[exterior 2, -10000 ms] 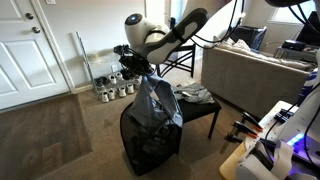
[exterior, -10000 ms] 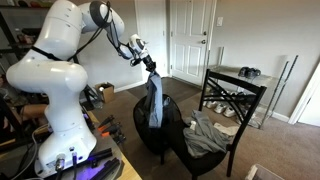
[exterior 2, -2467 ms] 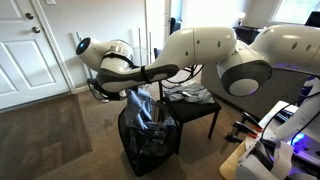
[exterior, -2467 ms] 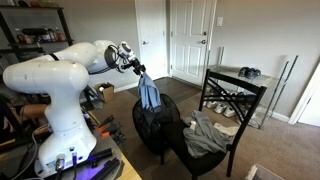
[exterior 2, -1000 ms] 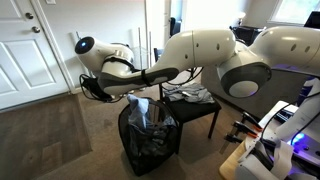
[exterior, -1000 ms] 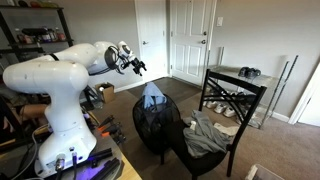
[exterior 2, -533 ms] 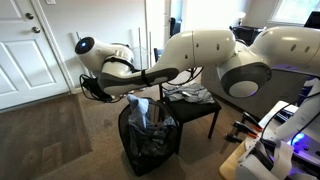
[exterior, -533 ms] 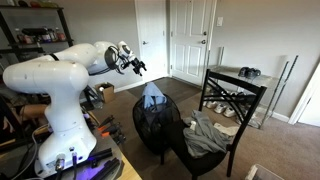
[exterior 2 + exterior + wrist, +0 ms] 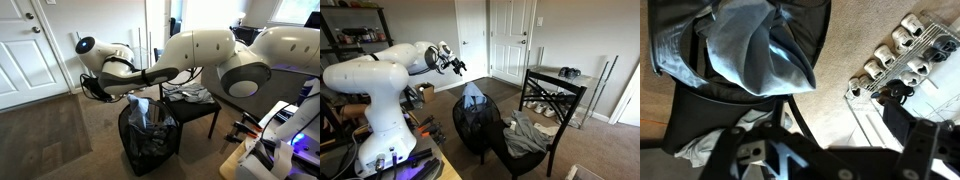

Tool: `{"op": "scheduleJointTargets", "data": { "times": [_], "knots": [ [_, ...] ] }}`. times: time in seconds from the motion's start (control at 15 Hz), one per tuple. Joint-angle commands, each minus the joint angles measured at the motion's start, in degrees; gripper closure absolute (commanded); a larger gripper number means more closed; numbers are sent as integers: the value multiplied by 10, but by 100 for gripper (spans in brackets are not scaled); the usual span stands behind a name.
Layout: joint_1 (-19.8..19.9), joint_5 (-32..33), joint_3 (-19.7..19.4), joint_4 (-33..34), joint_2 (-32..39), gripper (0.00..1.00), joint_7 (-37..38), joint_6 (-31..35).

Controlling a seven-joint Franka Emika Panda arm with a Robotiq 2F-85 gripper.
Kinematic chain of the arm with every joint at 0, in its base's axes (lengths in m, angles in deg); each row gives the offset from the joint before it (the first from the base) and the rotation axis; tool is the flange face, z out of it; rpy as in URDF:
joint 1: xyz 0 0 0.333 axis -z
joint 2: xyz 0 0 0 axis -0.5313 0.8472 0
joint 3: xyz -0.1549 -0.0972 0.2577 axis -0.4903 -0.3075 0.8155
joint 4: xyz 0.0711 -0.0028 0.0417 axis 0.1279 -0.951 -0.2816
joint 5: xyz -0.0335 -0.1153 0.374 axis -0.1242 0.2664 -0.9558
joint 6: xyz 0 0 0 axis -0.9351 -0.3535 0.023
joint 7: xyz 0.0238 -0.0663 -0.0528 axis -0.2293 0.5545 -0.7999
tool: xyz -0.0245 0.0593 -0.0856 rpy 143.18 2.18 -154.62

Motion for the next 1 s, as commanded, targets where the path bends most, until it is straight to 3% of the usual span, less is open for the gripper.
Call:
{"op": "scheduleJointTargets", "data": {
  "times": [0.0,0.47,0.93],
  "knots": [
    [30,-28,16,0,-1,0,58,-5],
    [77,-71,50,-2,15,0,192,-2],
    [77,-110,103,-26,17,0,209,48]
  ]
}}
